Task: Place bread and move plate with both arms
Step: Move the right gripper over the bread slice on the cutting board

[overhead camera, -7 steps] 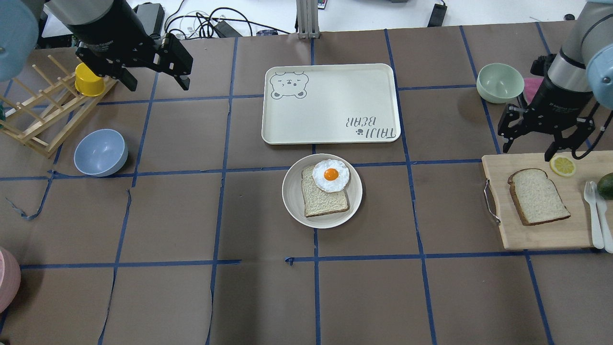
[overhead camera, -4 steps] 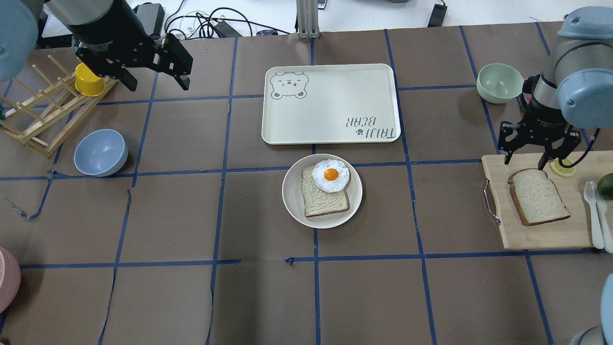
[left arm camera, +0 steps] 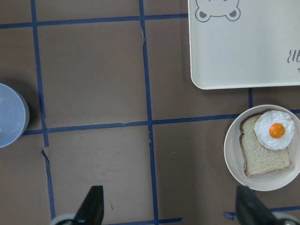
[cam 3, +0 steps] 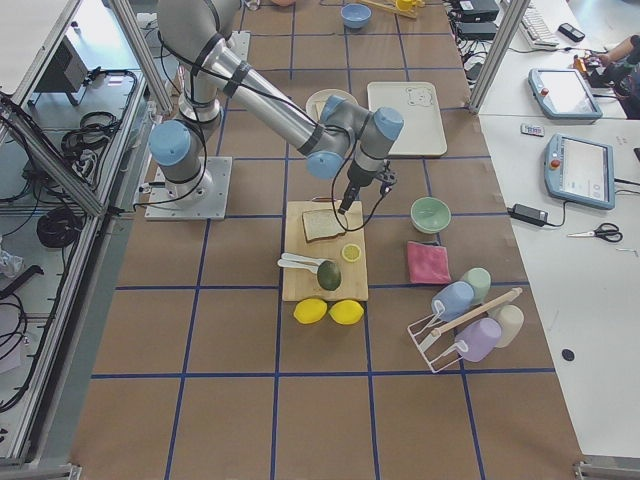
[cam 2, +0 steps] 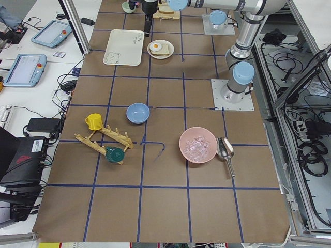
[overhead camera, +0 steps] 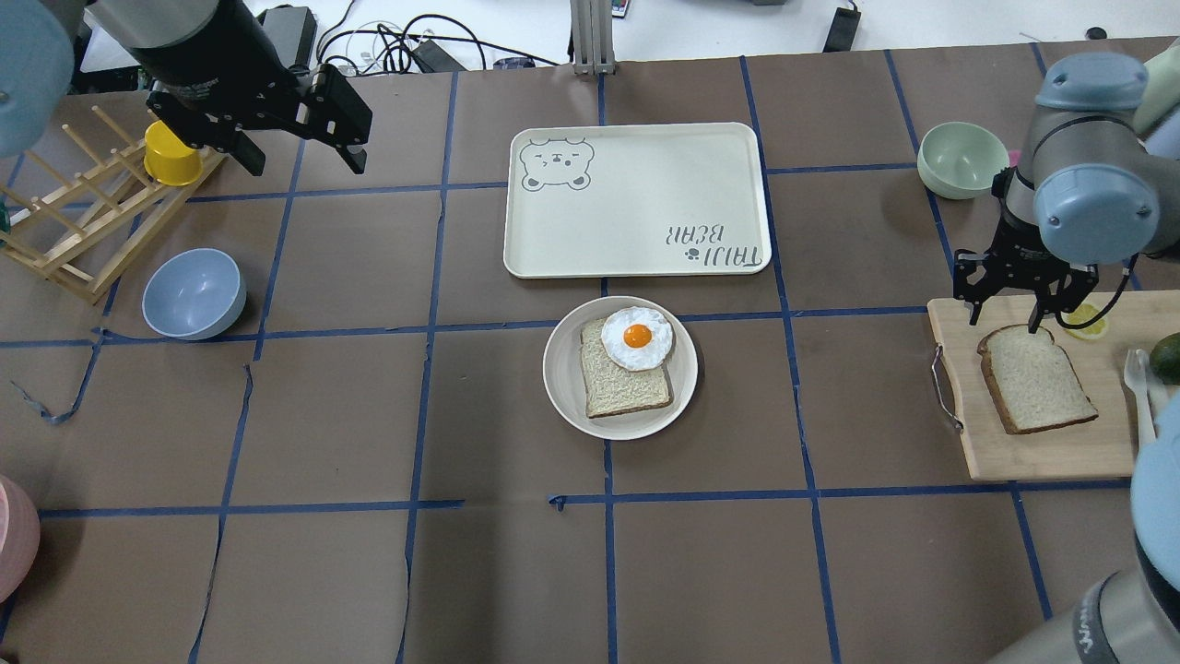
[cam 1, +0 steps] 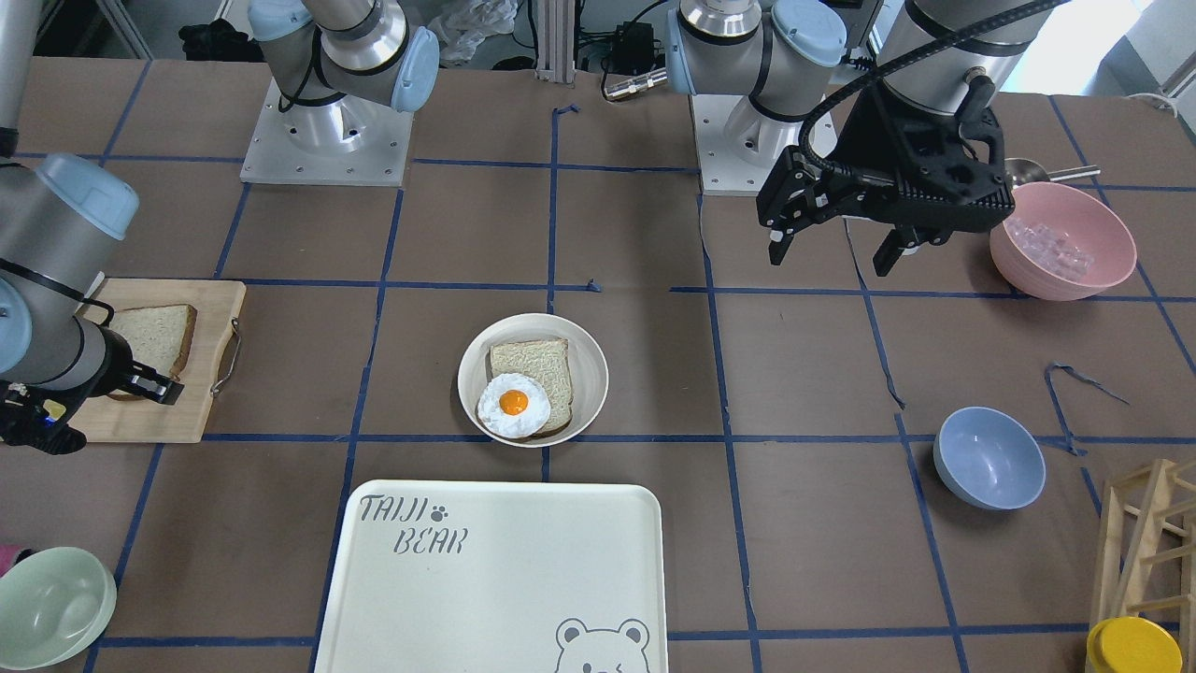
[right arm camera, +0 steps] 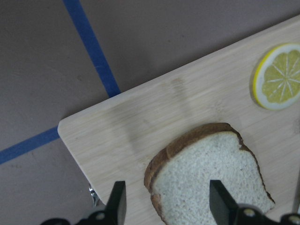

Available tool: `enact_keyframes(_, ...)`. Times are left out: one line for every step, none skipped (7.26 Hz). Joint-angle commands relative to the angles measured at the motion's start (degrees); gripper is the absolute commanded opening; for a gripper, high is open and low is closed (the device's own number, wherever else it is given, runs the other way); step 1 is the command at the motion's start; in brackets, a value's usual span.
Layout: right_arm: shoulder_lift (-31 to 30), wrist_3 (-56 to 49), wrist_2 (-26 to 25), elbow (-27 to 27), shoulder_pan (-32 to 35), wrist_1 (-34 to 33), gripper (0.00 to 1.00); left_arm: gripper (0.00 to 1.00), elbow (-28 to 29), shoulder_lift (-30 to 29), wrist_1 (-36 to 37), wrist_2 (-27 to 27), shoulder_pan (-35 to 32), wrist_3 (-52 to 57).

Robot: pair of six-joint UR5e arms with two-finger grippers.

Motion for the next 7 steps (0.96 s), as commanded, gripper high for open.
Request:
enact_keyframes(1.3, 0.7, 0.1, 0.6, 0.0, -0.6, 0.55, 1.0, 0.0, 0.0, 0.0, 0.0, 0.0, 0.0)
enact_keyframes(1.4, 0.7, 0.1, 0.6, 0.0, -0.6, 0.55, 1.0, 0.0, 0.0, 0.0, 0.0, 0.0, 0.0)
enact_keyframes(1.8, 0.7, 0.1, 1.0, 0.0, -0.6, 0.55, 1.0, 0.0, 0.0, 0.0, 0.0, 0.0, 0.0)
enact_keyframes(2.0, 0.8, -0.1, 1.3, 0.0, -0.7, 0.55, 1.0, 0.0, 0.0, 0.0, 0.0, 0.0, 0.0)
enact_keyframes(2.0, 0.8, -0.2, 1.3, 0.0, -0.7, 0.51, 1.0, 0.0, 0.0, 0.0, 0.0, 0.0, 0.0)
enact_keyframes(2.0, 0.8, -0.3, 1.3, 0.0, -0.7, 0.41, 1.0, 0.0, 0.0, 0.0, 0.0, 0.0, 0.0)
enact_keyframes(2.0, 0.8, -0.3, 1.3, 0.0, -0.7, 0.28, 1.0, 0.0, 0.0, 0.0, 0.0, 0.0, 0.0)
